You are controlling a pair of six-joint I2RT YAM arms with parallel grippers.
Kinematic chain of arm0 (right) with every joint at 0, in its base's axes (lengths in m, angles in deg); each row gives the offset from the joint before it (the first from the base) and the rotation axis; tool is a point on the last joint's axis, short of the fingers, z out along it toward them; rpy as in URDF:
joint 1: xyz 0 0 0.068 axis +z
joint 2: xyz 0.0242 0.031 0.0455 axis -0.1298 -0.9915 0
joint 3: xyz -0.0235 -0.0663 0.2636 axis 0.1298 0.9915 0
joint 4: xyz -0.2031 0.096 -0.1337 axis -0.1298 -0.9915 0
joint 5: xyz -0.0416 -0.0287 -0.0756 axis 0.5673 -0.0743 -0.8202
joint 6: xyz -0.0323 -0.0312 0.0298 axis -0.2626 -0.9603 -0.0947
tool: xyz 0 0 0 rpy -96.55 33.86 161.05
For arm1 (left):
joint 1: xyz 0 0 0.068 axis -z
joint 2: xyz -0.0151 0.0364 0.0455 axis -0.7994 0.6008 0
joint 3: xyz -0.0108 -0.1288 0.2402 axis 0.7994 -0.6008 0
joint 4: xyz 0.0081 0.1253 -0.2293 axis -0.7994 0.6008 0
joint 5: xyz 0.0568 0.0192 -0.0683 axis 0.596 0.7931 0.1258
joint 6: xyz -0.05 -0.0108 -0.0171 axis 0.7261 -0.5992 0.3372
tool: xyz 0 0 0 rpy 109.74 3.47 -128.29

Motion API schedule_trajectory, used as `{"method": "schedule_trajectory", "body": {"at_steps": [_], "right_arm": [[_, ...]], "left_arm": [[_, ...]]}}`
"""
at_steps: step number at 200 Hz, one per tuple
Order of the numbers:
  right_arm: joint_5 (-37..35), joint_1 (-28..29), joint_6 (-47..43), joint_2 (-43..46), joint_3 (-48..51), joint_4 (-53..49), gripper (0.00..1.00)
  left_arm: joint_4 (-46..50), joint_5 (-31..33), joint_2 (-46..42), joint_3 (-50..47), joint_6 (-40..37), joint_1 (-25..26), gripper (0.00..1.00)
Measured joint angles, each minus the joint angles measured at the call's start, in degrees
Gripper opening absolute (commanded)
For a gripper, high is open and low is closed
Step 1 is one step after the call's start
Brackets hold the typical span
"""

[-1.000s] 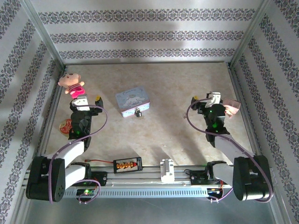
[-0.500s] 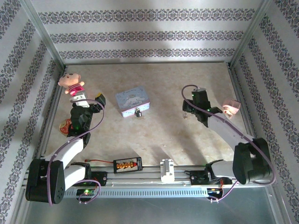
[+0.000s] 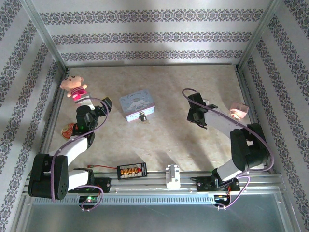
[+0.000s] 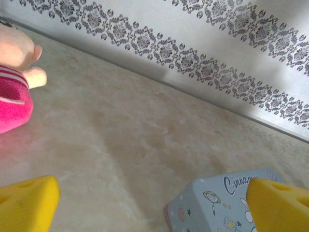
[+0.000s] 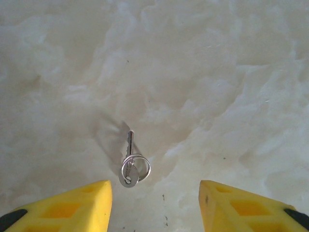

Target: Unlock a padlock with a key

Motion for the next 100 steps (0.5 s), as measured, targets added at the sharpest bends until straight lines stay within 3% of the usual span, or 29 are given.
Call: {"method": "schedule_trajectory", "body": {"at_steps": [51,100], "right_arm": [[1.01,0.00,3.52,-8.50,-5.51,-0.70,0.36],[1.57,0.00,5.57,-10.86,-7.06,-0.76,0.34]], "left_arm": [[0.02,-0.20,1.46,1.16,0.48,0.00,0.99],[0.07,-0.20,1.68,1.29,0.48,0.00,0.99]]}}
